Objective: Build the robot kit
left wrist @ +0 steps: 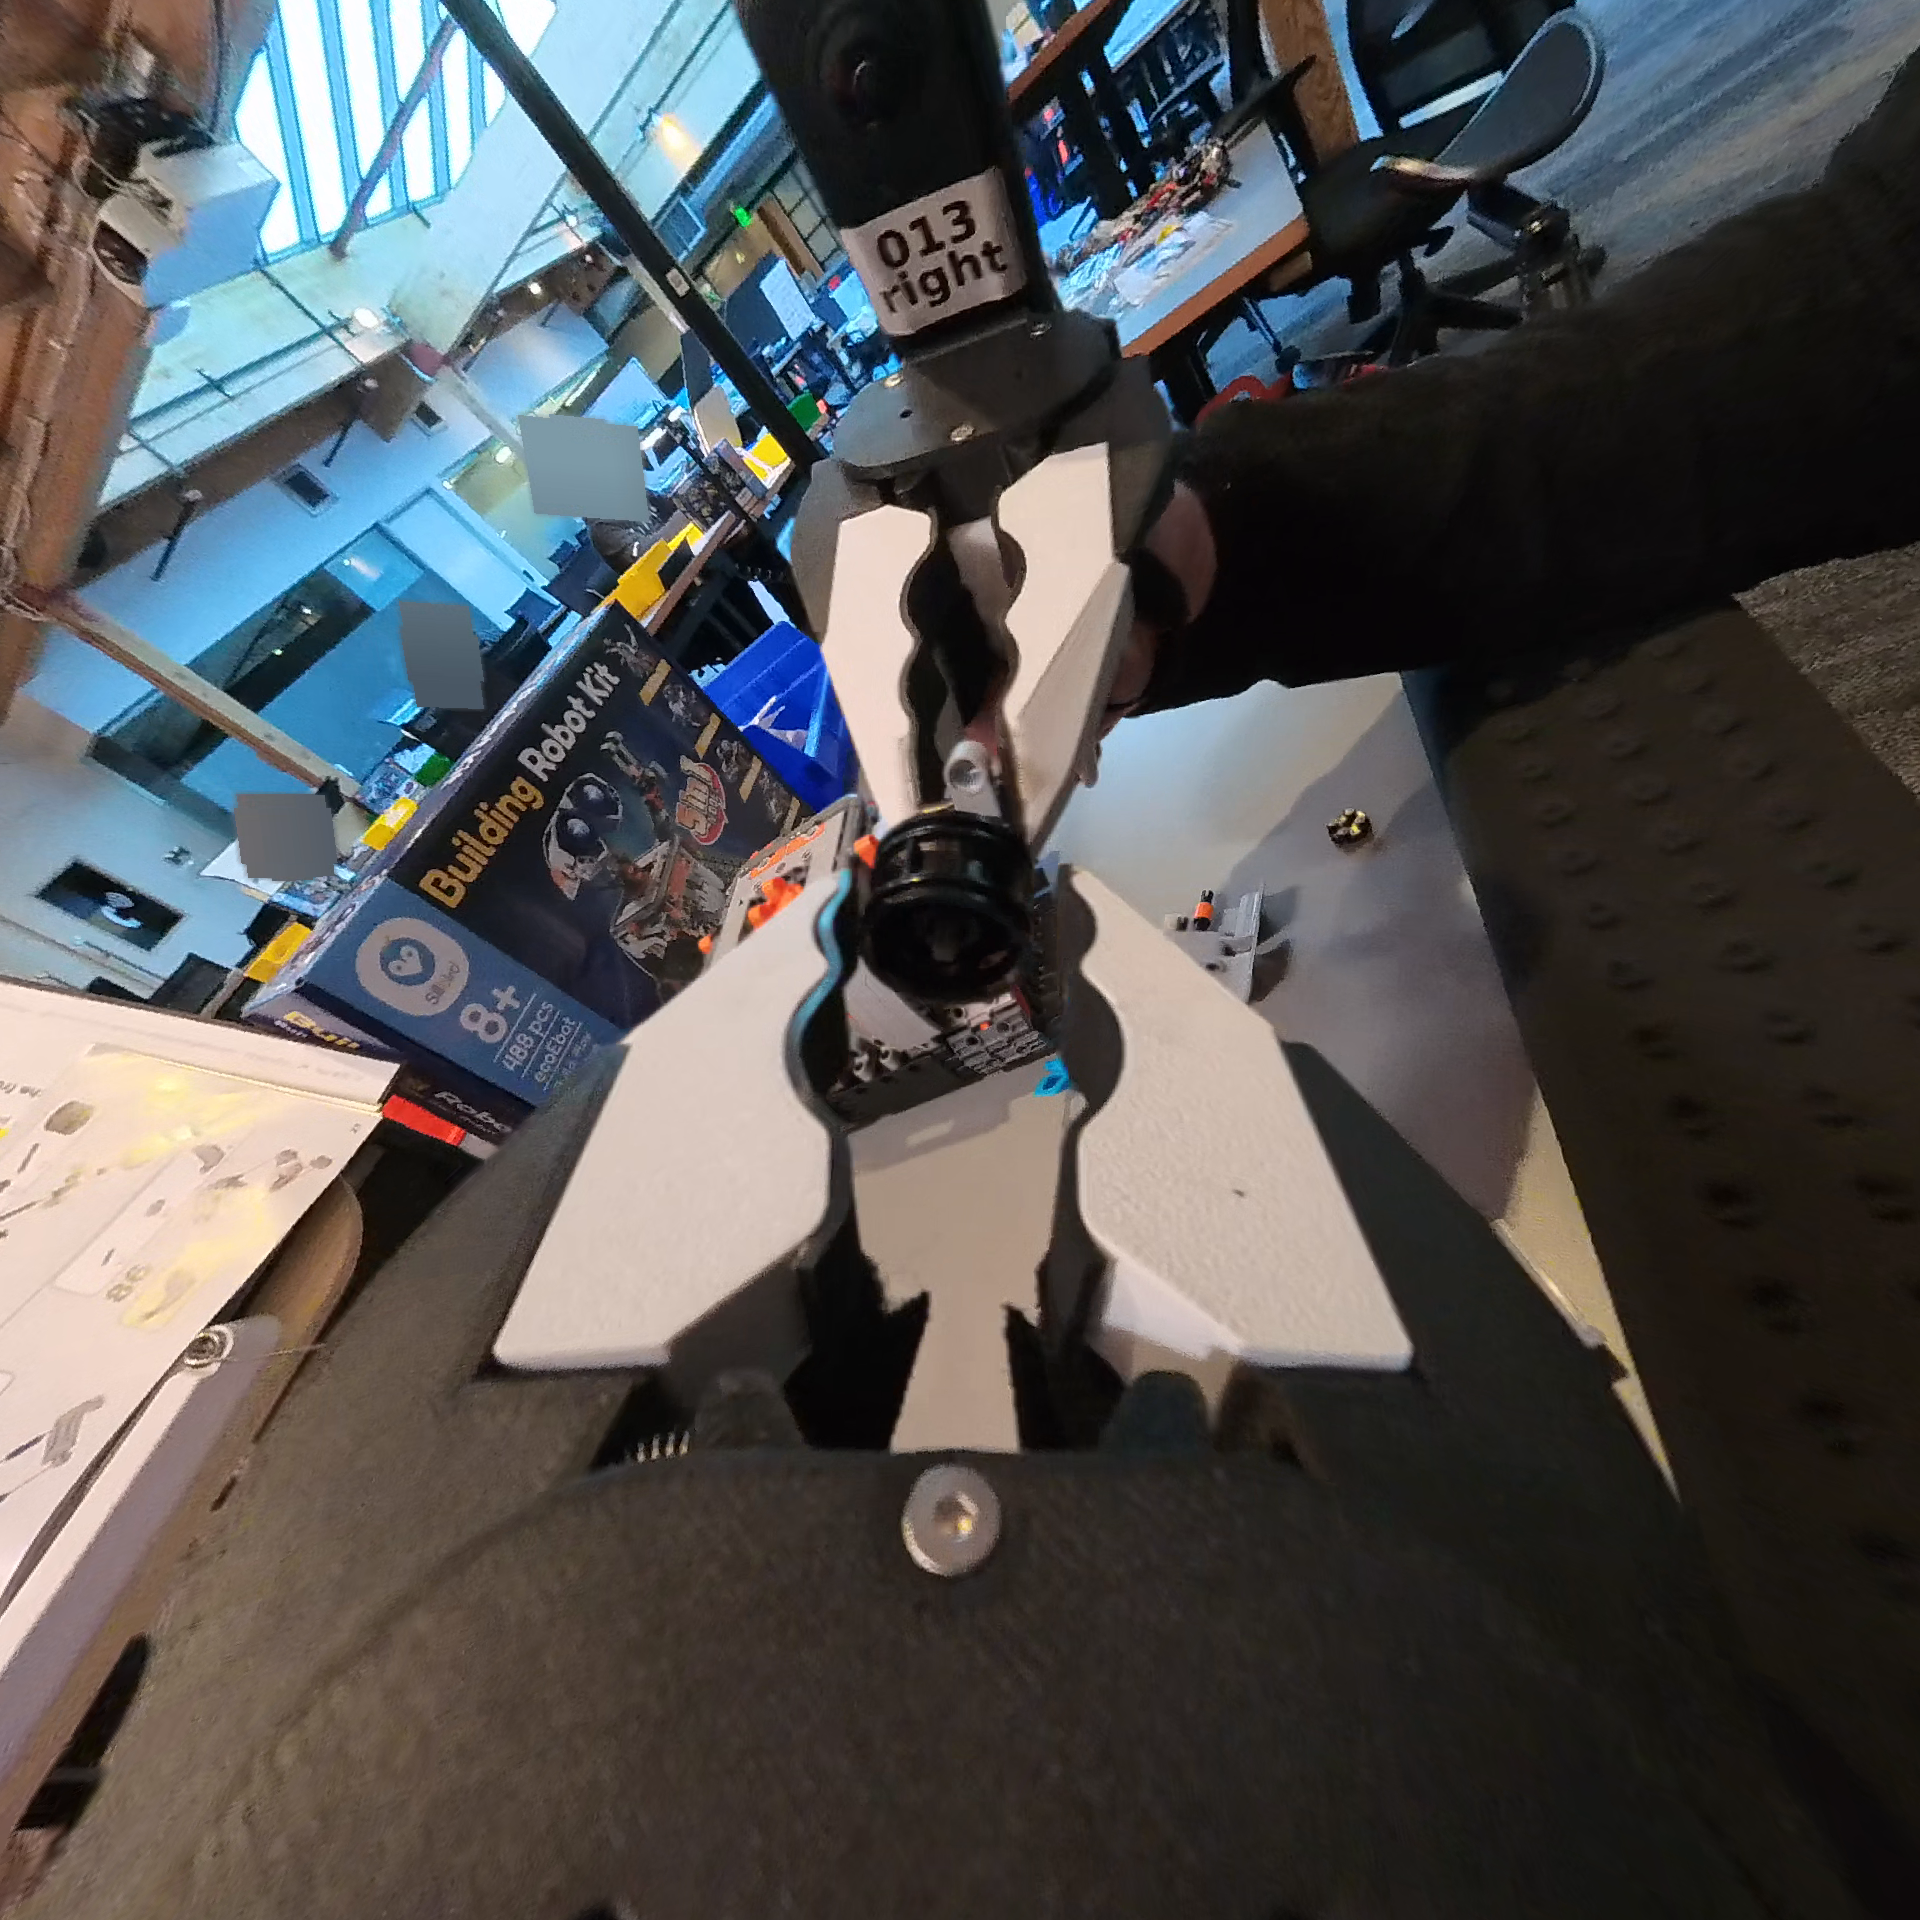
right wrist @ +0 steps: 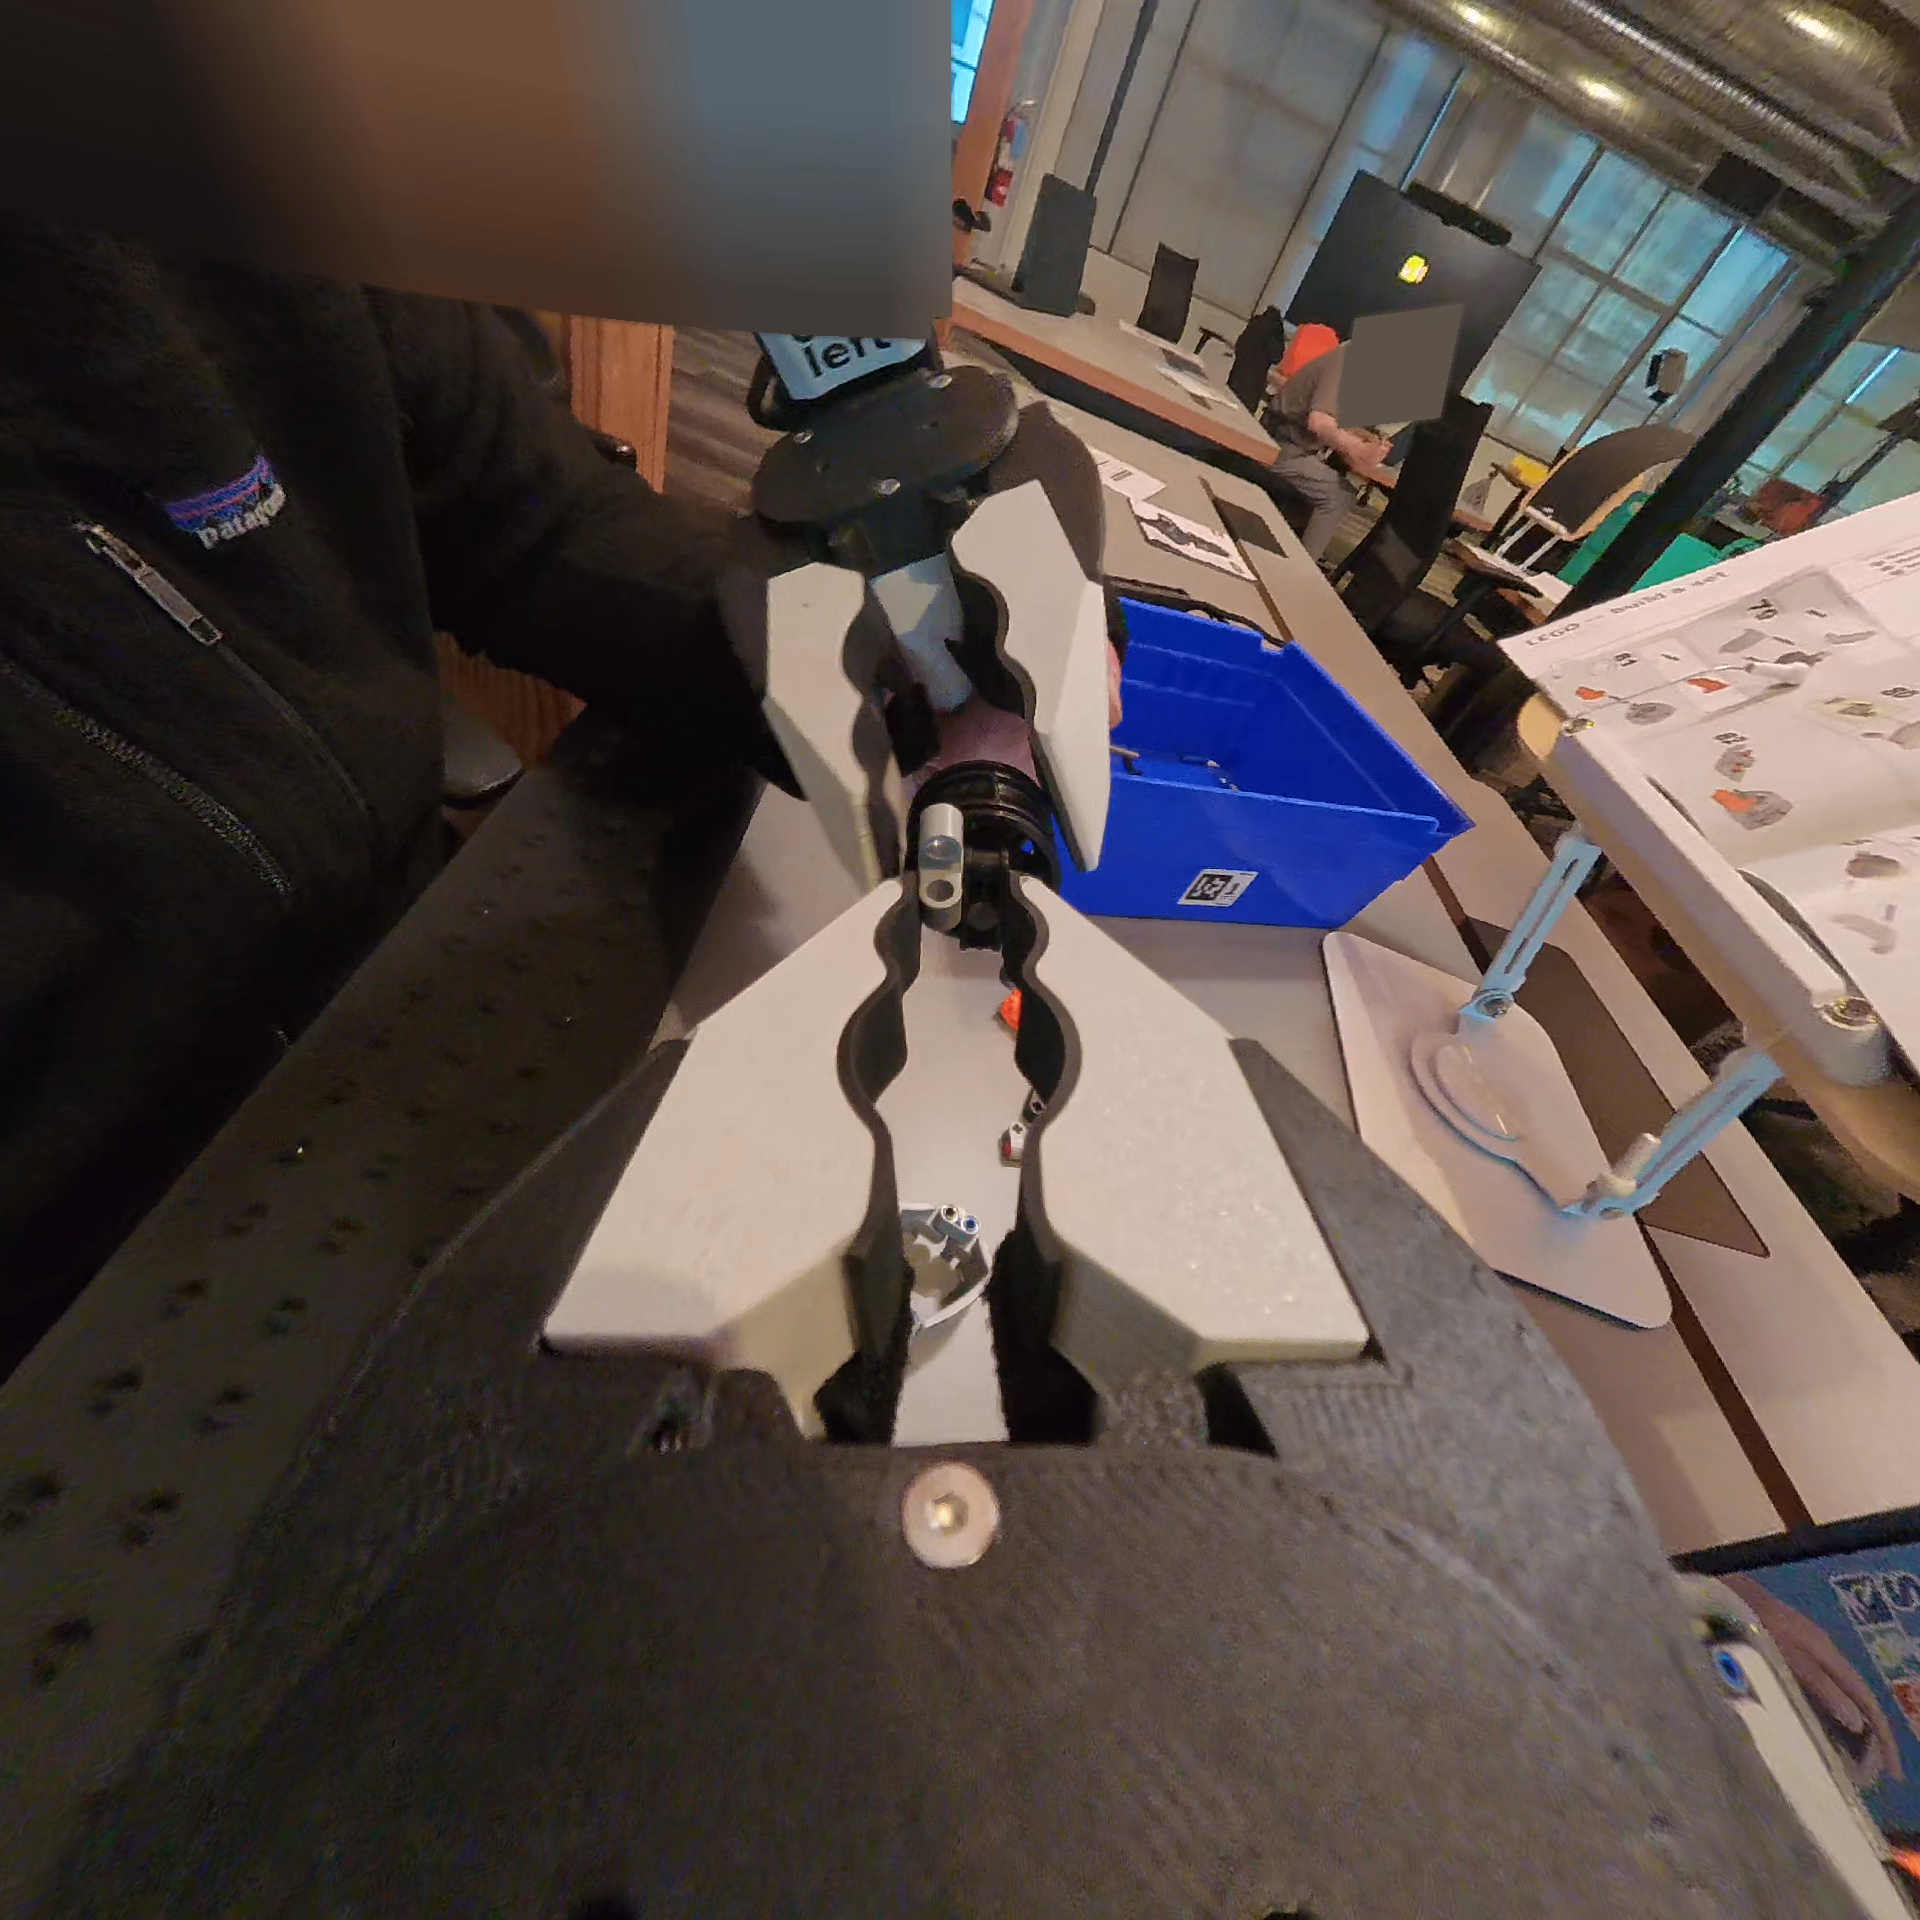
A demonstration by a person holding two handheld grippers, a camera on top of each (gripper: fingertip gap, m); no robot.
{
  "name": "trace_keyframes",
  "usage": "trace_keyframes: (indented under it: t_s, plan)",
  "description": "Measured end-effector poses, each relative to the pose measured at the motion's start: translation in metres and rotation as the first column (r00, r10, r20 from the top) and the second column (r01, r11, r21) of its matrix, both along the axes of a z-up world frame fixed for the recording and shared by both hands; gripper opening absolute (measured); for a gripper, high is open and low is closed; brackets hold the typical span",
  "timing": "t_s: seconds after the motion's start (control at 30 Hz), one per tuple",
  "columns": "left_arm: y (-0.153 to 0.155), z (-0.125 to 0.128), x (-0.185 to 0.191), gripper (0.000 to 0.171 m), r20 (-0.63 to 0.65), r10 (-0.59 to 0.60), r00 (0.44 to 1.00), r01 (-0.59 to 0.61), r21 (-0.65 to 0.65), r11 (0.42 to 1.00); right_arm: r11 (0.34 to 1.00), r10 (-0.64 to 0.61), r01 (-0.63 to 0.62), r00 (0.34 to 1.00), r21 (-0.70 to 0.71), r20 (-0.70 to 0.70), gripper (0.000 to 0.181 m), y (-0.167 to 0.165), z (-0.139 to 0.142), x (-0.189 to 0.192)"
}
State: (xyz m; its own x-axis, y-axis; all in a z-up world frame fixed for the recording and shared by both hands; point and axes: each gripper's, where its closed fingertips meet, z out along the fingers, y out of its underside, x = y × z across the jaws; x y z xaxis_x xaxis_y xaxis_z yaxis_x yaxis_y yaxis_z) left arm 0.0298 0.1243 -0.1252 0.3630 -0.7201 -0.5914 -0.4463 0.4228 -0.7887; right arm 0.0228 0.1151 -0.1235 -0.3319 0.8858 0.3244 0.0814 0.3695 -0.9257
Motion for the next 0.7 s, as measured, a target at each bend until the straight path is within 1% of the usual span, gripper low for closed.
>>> trace_keyframes:
  t_s: [0.03,0.2,0.37,0.5,0.7]
  plan:
    - [0.0,0.001,-0.001,0.031,0.006,-0.001,1.0,0.001,-0.002,1.0,1.0,0.0,0.0,1.0,0.003,0.002,0.013,0.0,-0.001,-0.001]
    - [-0.002,0.002,-0.003,0.03,-0.004,0.001,1.0,-0.001,0.022,1.0,1.0,0.01,-0.01,1.0,-0.007,-0.013,0.013,-0.001,0.0,-0.002]
    - [-0.005,0.002,-0.005,0.029,0.009,-0.006,1.0,0.006,0.004,1.0,0.999,-0.004,0.005,1.0,0.046,-0.016,0.012,-0.004,0.0,-0.003]
    - [-0.008,0.002,-0.006,0.03,0.026,-0.022,0.999,0.023,-0.027,0.999,0.996,-0.017,0.018,1.0,0.088,-0.012,0.012,-0.007,-0.001,-0.004]
    - [-0.01,0.0,-0.009,0.029,0.094,-0.061,0.994,0.074,-0.147,0.986,0.968,-0.086,0.084,0.996,0.236,-0.001,0.012,-0.007,-0.003,-0.006]
